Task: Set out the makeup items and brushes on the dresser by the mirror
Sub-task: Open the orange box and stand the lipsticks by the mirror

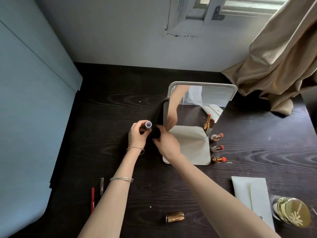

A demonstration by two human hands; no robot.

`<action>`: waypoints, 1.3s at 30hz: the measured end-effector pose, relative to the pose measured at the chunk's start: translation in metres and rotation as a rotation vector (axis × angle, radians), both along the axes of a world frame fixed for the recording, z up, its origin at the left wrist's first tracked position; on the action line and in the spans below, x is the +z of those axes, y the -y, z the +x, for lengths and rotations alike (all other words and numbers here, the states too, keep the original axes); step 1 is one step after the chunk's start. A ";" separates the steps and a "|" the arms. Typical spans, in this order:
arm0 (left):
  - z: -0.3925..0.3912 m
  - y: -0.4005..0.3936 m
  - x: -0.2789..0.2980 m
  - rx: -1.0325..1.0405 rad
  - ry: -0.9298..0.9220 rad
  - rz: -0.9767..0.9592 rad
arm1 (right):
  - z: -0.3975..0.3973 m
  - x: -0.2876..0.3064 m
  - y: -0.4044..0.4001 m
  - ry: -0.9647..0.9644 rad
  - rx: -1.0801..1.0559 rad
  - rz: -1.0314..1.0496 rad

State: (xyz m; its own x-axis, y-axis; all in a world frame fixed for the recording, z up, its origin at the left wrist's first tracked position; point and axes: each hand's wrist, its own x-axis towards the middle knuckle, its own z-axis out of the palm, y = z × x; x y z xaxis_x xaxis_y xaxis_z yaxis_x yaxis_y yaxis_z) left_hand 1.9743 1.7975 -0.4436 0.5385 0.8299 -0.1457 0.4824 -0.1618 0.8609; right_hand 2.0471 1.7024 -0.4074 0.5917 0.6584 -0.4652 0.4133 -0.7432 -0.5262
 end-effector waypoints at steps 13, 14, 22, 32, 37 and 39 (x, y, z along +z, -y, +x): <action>0.001 0.013 0.003 -0.222 0.113 -0.126 | -0.040 -0.013 0.060 0.023 -0.109 0.165; 0.002 0.014 0.002 -0.217 0.116 -0.125 | -0.041 -0.015 0.062 0.015 -0.118 0.164; 0.006 0.014 -0.001 -0.223 0.085 -0.098 | -0.035 -0.018 0.059 -0.015 -0.132 0.156; -0.001 0.015 -0.002 -0.166 0.080 -0.115 | -0.024 -0.018 0.036 0.000 -0.136 0.166; -0.021 0.018 -0.003 -0.033 0.037 -0.074 | -0.019 -0.027 0.029 -0.045 -0.176 0.115; -0.032 0.023 -0.004 -0.028 0.024 -0.085 | -0.019 -0.029 0.027 -0.060 -0.202 0.131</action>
State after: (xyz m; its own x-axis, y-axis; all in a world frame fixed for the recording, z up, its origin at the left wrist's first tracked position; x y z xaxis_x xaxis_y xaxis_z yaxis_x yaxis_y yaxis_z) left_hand 1.9427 1.7748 -0.4473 0.5652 0.7999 -0.2019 0.4579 -0.1006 0.8833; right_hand 2.0285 1.6758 -0.4364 0.6914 0.5863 -0.4222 0.2281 -0.7316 -0.6424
